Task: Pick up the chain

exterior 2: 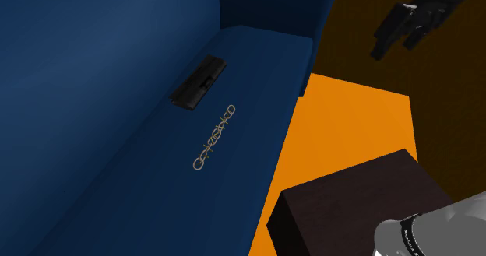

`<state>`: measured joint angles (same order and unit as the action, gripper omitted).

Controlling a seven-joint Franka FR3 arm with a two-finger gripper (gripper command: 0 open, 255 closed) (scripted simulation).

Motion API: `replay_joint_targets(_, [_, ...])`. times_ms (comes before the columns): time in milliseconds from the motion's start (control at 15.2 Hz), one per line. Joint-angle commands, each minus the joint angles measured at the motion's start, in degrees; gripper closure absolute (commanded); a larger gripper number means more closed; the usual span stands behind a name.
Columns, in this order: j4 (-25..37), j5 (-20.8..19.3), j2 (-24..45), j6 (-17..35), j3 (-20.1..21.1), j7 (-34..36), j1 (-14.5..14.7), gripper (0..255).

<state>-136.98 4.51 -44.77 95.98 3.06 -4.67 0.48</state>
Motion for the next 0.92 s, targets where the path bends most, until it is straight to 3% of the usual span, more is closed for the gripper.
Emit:
replay_joint_targets(0, [0.0, 0.0, 0.0, 0.0, 0.0, 0.0, 0.0, 0])
replay_joint_targets(396, [-4.8, 4.1, 2.2, 7.4, 8.7, 11.7, 0.8, 0])
replay_joint_targets(858, [-6.0, 7.3, 10.2, 17.0, 19.5, 25.8, 0.8, 0])
